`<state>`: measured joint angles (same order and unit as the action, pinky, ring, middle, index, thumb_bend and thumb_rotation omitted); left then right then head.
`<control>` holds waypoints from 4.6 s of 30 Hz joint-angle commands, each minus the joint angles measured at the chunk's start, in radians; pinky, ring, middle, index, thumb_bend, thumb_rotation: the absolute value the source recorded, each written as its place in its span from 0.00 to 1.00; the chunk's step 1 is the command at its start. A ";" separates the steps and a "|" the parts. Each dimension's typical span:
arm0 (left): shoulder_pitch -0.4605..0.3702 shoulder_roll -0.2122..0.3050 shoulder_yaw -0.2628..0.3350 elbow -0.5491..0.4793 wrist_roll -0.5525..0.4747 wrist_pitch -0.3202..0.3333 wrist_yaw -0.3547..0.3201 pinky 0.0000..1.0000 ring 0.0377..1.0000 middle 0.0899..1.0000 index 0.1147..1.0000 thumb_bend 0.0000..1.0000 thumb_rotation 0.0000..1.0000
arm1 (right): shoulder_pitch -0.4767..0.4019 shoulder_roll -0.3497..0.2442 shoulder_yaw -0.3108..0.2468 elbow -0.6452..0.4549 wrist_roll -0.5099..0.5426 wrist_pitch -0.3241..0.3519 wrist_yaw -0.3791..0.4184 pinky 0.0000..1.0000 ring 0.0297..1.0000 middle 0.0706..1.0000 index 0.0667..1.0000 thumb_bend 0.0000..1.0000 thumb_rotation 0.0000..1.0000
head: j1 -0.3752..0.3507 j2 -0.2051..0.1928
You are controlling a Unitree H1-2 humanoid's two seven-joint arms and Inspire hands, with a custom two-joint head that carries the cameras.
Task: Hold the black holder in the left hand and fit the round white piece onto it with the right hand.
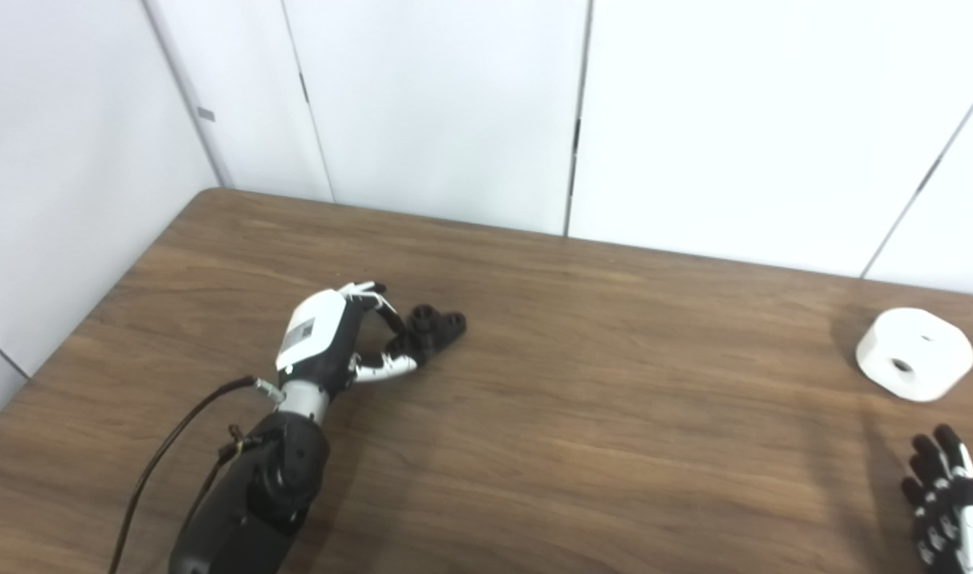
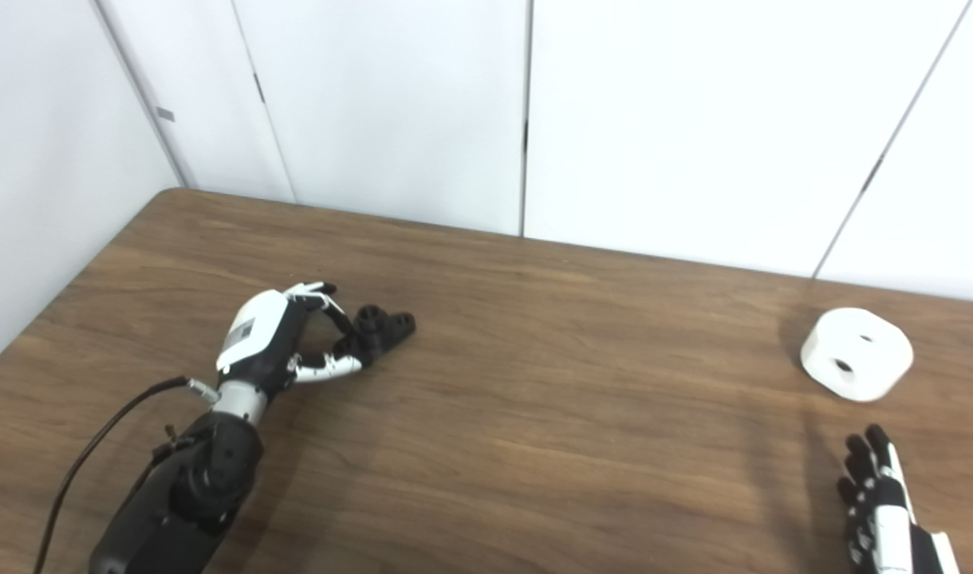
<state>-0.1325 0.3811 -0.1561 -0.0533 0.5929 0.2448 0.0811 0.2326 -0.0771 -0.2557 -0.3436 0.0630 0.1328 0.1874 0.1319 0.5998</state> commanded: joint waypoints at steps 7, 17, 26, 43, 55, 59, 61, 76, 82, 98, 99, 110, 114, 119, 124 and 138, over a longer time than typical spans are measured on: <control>0.096 0.021 -0.085 -0.193 0.002 -0.042 -0.165 0.85 0.94 0.85 0.43 0.51 0.07 | 0.142 0.008 0.043 -0.059 -0.042 -0.012 -0.029 1.00 0.99 0.93 1.00 0.59 1.00 | -0.082 0.050; 0.188 0.016 -0.176 -0.320 0.065 -0.111 -0.239 0.83 0.93 0.84 0.42 0.51 0.06 | 0.154 0.021 0.078 -0.113 -0.070 0.010 -0.044 1.00 0.98 0.92 0.99 0.54 1.00 | -0.181 0.123; 0.243 -0.007 -0.239 -0.332 0.139 -0.187 -0.238 0.88 0.92 0.86 0.42 0.51 0.06 | 0.146 0.030 0.106 -0.159 -0.097 0.067 -0.060 1.00 1.00 0.92 1.00 0.56 1.00 | -0.231 0.179; 0.255 -0.050 -0.237 -0.245 0.161 -0.315 -0.215 0.87 0.94 0.86 0.43 0.51 0.06 | 0.090 0.010 0.098 -0.214 -0.104 0.156 -0.091 1.00 0.99 0.94 0.99 0.54 0.91 | -0.285 0.209; 0.251 -0.041 -0.201 -0.214 0.157 -0.351 -0.225 0.89 0.93 0.86 0.43 0.51 0.06 | -0.052 -0.074 0.023 -0.253 -0.328 0.269 -0.164 1.00 1.00 0.99 1.00 0.64 0.53 | -0.403 0.181; 0.252 -0.031 -0.189 -0.210 0.151 -0.368 -0.226 0.88 0.93 0.86 0.43 0.51 0.06 | -0.119 -0.152 0.036 -0.241 -0.439 0.304 -0.157 1.00 1.00 0.99 1.00 0.70 0.49 | -0.435 0.180; 0.254 -0.027 -0.183 -0.209 0.143 -0.376 -0.229 0.88 0.92 0.85 0.42 0.51 0.06 | -0.154 -0.186 0.048 -0.227 -0.489 0.302 -0.171 0.91 0.95 0.97 0.98 0.76 0.44 | -0.447 0.181; 0.269 -0.018 -0.153 -0.205 0.115 -0.395 -0.244 0.89 0.90 0.83 0.43 0.51 0.06 | -0.369 -0.337 0.092 -0.050 -0.604 0.330 -0.106 0.93 1.00 1.00 0.96 0.84 0.33 | -0.489 0.184; 0.273 -0.011 -0.147 -0.208 0.111 -0.398 -0.248 0.88 0.90 0.82 0.43 0.51 0.06 | -0.449 -0.369 0.138 0.078 -0.603 0.323 -0.085 0.93 1.00 1.00 0.94 0.85 0.30 | -0.498 0.191; 0.279 -0.005 -0.141 -0.212 0.107 -0.407 -0.253 0.87 0.90 0.81 0.43 0.51 0.06 | -0.628 -0.400 0.271 0.348 -0.610 0.329 -0.050 0.88 1.00 1.00 0.94 0.88 0.30 | -0.501 0.194; 0.279 -0.005 -0.141 -0.212 0.107 -0.407 -0.254 0.87 0.90 0.82 0.43 0.51 0.06 | -0.636 -0.398 0.278 0.359 -0.615 0.331 -0.052 0.88 1.00 1.00 0.94 0.88 0.30 | -0.501 0.194; 0.282 -0.008 -0.139 -0.212 0.105 -0.409 -0.252 0.88 0.90 0.82 0.43 0.51 0.06 | -0.682 -0.380 0.330 0.439 -0.619 0.329 -0.068 0.89 1.00 1.00 0.96 0.86 0.33 | -0.495 0.188; 0.284 -0.009 -0.137 -0.217 0.090 -0.400 -0.262 0.86 0.90 0.82 0.43 0.51 0.06 | -0.693 -0.365 0.319 0.443 -0.620 0.336 -0.061 0.90 1.00 1.00 0.95 0.85 0.34 | -0.495 0.188; 0.288 -0.015 -0.133 -0.230 0.078 -0.391 -0.276 0.85 0.90 0.83 0.43 0.51 0.06 | -0.696 -0.353 0.305 0.424 -0.630 0.337 -0.040 0.88 1.00 1.00 0.93 0.84 0.34 | -0.495 0.191; 0.291 -0.019 -0.130 -0.241 0.080 -0.385 -0.284 0.84 0.90 0.83 0.43 0.51 0.06 | -0.696 -0.355 0.301 0.416 -0.640 0.337 -0.031 0.88 1.00 0.99 0.89 0.83 0.34 | -0.493 0.193; 0.291 -0.023 -0.127 -0.242 0.081 -0.387 -0.284 0.84 0.91 0.83 0.43 0.51 0.06 | -0.685 -0.358 0.309 0.416 -0.660 0.318 -0.089 0.81 0.98 0.95 0.69 0.79 0.25 | -0.491 0.200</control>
<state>0.1368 0.3425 -0.2829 -0.2951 0.6695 -0.1645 -0.1709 -0.4106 -0.4189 0.0619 0.1039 -0.5816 0.4668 0.1384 -0.3590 0.7977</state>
